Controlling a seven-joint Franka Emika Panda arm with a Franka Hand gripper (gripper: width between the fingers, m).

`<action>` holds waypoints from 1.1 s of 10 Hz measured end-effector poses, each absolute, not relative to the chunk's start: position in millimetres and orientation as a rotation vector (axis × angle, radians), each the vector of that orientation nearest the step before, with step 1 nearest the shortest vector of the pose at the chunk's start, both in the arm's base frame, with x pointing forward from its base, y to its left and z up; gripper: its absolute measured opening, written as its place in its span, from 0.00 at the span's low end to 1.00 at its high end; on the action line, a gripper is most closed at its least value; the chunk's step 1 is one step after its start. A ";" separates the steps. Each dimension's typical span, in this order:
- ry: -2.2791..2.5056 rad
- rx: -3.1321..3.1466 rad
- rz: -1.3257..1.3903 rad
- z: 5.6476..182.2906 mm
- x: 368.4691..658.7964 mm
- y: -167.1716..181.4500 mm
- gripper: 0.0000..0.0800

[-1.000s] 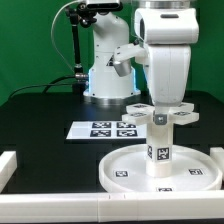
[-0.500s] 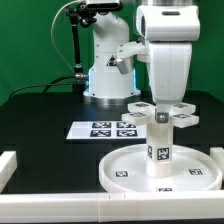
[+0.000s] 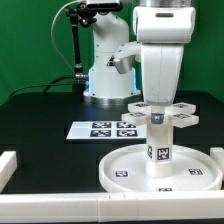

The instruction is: Assemble round table

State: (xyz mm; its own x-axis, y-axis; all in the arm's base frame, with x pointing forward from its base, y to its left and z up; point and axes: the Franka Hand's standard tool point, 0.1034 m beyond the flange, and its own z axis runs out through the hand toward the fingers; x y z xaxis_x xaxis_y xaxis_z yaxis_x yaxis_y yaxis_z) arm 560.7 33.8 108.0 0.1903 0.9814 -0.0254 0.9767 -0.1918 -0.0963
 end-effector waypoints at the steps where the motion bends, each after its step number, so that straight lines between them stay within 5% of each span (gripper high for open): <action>1: -1.953 -2.382 0.126 107.3 560.5 33.9 0.81; 5: -1.940 -2.393 0.128 106.9 560.3 34.5 0.81; 7: -1.936 -2.397 0.127 106.7 560.7 34.7 0.54; 11: -1.916 -2.418 0.123 107.6 561.8 32.6 0.54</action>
Offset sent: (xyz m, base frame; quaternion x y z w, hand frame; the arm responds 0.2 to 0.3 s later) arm 0.0019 0.0051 -0.0006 -0.0015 0.0017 0.0093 1.0000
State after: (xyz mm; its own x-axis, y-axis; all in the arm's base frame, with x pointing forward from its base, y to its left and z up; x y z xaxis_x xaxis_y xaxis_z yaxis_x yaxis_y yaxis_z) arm 561.8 32.6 107.6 0.2276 0.9733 -0.0288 0.9690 -0.2293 -0.0917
